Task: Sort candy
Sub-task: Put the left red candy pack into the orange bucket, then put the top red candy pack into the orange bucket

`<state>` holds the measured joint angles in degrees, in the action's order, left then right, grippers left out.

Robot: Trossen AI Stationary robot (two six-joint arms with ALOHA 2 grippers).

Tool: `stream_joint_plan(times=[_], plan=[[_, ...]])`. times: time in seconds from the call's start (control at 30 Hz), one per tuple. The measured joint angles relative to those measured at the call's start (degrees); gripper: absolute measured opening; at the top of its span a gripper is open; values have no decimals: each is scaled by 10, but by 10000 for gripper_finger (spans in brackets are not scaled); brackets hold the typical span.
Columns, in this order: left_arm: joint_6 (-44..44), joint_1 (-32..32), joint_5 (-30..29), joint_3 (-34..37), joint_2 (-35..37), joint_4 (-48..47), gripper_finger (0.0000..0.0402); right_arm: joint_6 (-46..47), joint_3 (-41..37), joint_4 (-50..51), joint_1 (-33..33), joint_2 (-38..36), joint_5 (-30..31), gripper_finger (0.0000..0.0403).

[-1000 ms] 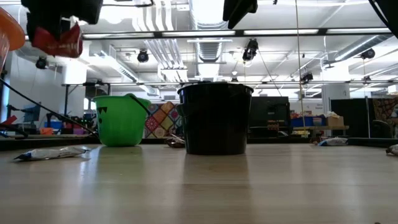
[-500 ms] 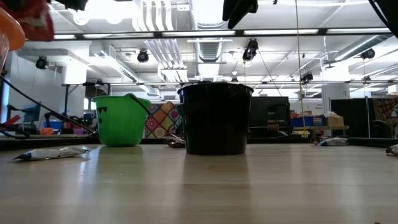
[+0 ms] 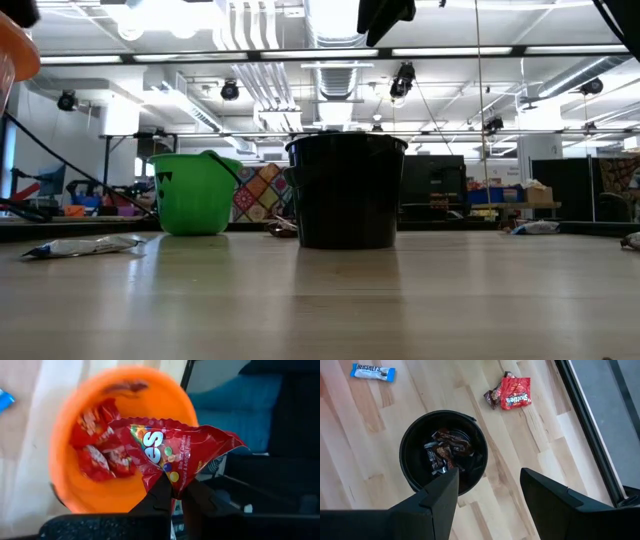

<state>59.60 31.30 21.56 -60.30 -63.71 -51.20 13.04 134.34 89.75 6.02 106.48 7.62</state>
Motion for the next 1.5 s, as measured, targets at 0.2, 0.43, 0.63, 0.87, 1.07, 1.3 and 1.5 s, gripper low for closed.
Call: stream_joint_plan(times=[0.2, 0.43, 0.63, 0.87, 1.07, 1.3, 1.5], plan=[[31, 59, -16, 0, -41, 12, 0, -5, 0, 0, 0, 0, 0, 208], [28, 77, -21, 0, -102, 40, 0, -32, 0, 0, 0, 0, 0, 208], [28, 77, -22, 0, -138, 4, 10, -41, 0, -1, 0, 0, 0, 208], [42, 77, -15, 0, -146, -33, 65, -41, 0, -2, 0, 0, 0, 208], [39, 77, -15, 0, -142, -14, 110, -48, 0, -2, 0, 0, 0, 208], [0, 76, -68, 0, -141, -80, 128, -54, 0, 2, 0, 0, 0, 208], [-4, 63, -175, 0, -128, -133, 102, -39, 0, 2, 2, 0, 4, 208]])
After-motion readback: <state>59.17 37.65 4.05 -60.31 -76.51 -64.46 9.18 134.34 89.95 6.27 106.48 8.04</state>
